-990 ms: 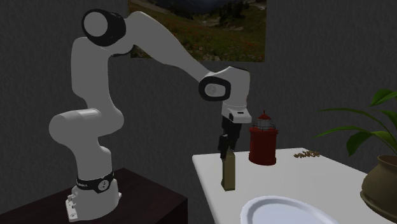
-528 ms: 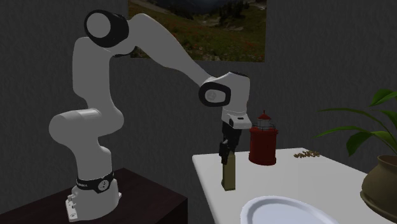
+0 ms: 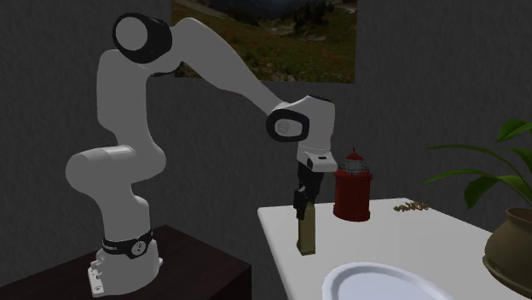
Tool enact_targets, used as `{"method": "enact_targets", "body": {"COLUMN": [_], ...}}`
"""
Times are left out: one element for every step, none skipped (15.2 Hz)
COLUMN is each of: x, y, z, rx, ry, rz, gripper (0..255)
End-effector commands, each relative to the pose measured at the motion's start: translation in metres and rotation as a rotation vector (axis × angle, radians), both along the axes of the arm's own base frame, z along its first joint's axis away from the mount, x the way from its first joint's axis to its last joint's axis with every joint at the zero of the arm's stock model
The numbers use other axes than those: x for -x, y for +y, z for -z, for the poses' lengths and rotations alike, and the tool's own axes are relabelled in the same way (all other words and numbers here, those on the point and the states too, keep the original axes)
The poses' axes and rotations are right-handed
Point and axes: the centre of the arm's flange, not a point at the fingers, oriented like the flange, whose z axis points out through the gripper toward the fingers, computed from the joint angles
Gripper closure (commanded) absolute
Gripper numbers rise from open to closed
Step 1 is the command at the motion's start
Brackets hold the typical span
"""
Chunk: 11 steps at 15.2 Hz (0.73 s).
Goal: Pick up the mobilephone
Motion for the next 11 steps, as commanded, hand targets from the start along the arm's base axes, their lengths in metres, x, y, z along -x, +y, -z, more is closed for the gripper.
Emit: {"method": "enact_targets", "body": {"x": [0.001,0.0,0.0,0.0,0.0,0.0,0.0,0.0,0.0,0.0,0.0], "y": [0.0,0.0,0.0,0.0,0.0,0.0,0.0,0.0,0.0,0.0,0.0], "z": [-0.007,-0.013,-0.018,-0.023,-0.029,-0.034,-0.039,-0.044,-0.05,-0.055,-0.06], "rx": [0.0,0.0,0.0,0.0,0.0,0.0,0.0,0.0,0.0,0.0,0.0], "ry": [0.001,0.001,0.001,0.001,0.001,0.001,0.001,0.001,0.001,0.001,0.001], "rz": [0.0,0.0,0.0,0.0,0.0,0.0,0.0,0.0,0.0,0.0,0.0], "gripper": [255,255,255,255,255,255,255,255,255,255,255]}}
